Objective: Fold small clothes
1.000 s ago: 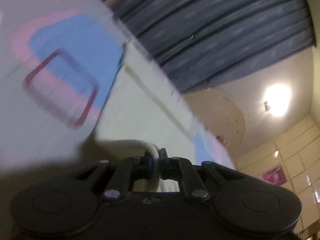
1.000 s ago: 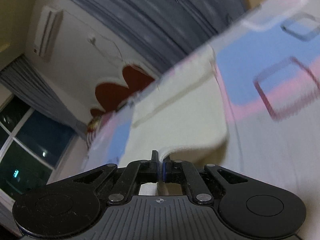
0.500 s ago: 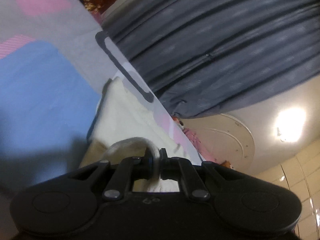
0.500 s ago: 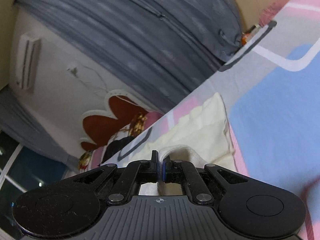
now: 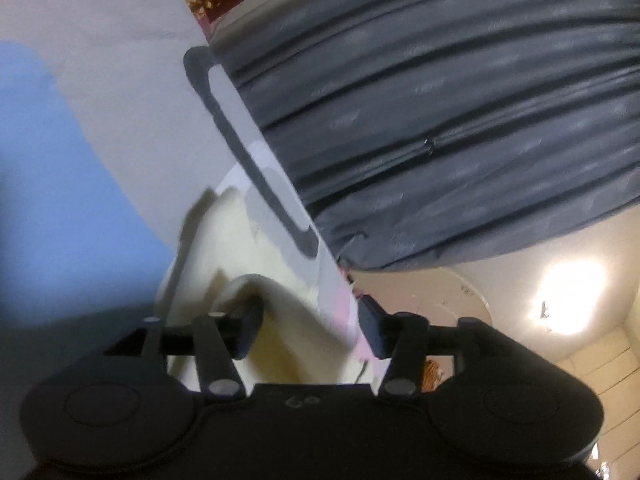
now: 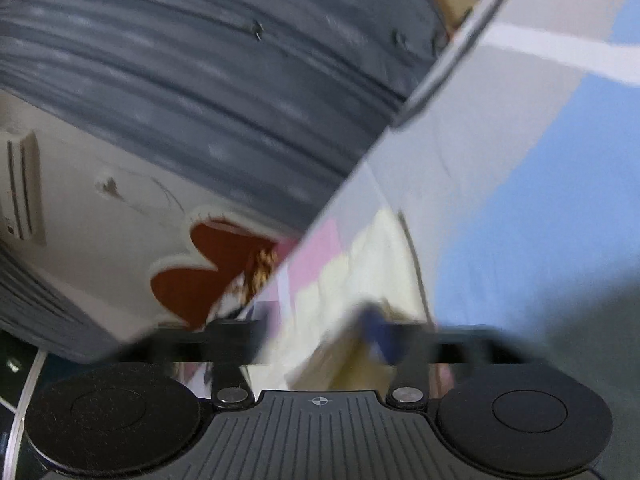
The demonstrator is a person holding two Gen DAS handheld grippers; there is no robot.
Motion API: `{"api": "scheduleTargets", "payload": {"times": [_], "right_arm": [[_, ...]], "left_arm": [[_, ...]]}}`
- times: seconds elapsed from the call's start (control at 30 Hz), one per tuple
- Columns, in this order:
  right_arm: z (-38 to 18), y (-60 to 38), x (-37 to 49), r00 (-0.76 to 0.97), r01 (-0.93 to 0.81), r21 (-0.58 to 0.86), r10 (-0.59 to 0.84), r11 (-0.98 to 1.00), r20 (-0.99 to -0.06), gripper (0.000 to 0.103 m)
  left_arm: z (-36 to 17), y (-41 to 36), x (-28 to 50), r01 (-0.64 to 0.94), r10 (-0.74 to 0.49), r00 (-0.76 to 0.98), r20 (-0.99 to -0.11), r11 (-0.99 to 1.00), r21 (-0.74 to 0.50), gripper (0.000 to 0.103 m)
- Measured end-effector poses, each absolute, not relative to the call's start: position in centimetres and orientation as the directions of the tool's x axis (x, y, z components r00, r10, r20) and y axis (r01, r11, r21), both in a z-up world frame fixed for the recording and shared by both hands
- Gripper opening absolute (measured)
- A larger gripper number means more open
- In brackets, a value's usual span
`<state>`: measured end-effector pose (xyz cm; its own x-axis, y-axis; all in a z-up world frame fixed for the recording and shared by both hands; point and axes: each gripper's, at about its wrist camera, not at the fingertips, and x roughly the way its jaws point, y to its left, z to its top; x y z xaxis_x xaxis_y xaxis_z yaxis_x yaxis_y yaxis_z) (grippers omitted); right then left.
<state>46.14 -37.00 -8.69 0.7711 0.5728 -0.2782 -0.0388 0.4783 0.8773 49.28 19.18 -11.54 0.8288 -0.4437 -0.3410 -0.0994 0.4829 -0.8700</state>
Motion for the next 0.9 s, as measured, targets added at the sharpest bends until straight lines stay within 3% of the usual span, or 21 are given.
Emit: {"api": "scheduleTargets", "payload": {"times": [0.1, 0.13, 0.2, 0.3, 0.37, 0.43, 0.5, 0.63, 0.7, 0.8, 0.83, 0.87, 0.9], "right_arm": [[-8.4, -37.1, 46.8, 0.779, -0.046, 0.856, 0.555, 0.515, -0.292, 0.063], [-8.2, -37.1, 46.7, 0.781, -0.058, 0.848, 0.553, 0.527, -0.29, 0.063], [-7.3, -37.3, 46.5, 0.793, -0.087, 0.83, 0.543, 0.55, -0.277, 0.063], [-6.4, -36.9, 45.6, 0.795, -0.137, 0.77, 0.533, 0.623, -0.289, 0.063], [-5.9, -36.2, 45.1, 0.787, -0.186, 0.691, 0.527, 0.699, -0.322, 0.063], [-5.7, -35.2, 44.7, 0.77, -0.226, 0.62, 0.528, 0.752, -0.36, 0.063], [-5.6, -33.7, 44.8, 0.755, -0.255, 0.543, 0.516, 0.8, -0.405, 0.063], [-5.7, -30.7, 45.6, 0.748, -0.268, 0.397, 0.449, 0.878, -0.488, 0.063], [-6.4, -28.4, 46.5, 0.729, -0.279, 0.321, 0.417, 0.905, -0.542, 0.037], [-7.2, -26.6, 46.6, 0.716, -0.298, 0.233, 0.378, 0.926, -0.587, 0.029], [-7.5, -26.3, 46.7, 0.715, -0.299, 0.217, 0.369, 0.929, -0.594, 0.029], [-7.7, -26.1, 46.7, 0.717, -0.301, 0.203, 0.362, 0.932, -0.596, 0.024], [-7.6, -26.0, 46.3, 0.721, -0.306, 0.195, 0.361, 0.932, -0.592, 0.006]], "left_arm": [[-11.0, 19.2, 49.5, -0.081, -0.415, 0.852, -0.319, 0.498, -0.863, 0.061], [-10.8, 19.4, 49.2, -0.065, -0.402, 0.864, -0.303, 0.508, -0.859, 0.069], [-9.7, 19.4, 49.0, -0.045, -0.381, 0.87, -0.314, 0.573, -0.819, 0.071], [-8.3, 18.7, 49.0, -0.02, -0.366, 0.838, -0.406, 0.722, -0.692, 0.066], [-7.8, 17.7, 49.4, 0.009, -0.358, 0.802, -0.478, 0.808, -0.589, 0.055], [-7.6, 16.6, 49.7, 0.035, -0.332, 0.775, -0.537, 0.872, -0.488, 0.054], [-7.6, 15.7, 50.0, 0.049, -0.305, 0.765, -0.567, 0.906, -0.421, 0.053], [-7.8, 14.3, 50.8, 0.057, -0.255, 0.745, -0.617, 0.945, -0.322, 0.04], [-7.9, 14.0, 51.1, 0.065, -0.249, 0.734, -0.632, 0.952, -0.298, 0.032], [-8.2, 14.3, 51.7, 0.057, -0.254, 0.731, -0.633, 0.948, -0.314, 0.026], [-8.3, 14.4, 51.7, 0.056, -0.255, 0.732, -0.632, 0.947, -0.317, 0.02], [-8.3, 14.4, 51.7, 0.058, -0.258, 0.731, -0.632, 0.946, -0.318, 0.006], [-8.3, 14.4, 51.7, 0.06, -0.255, 0.737, -0.626, 0.947, -0.316, 0.002]]}}
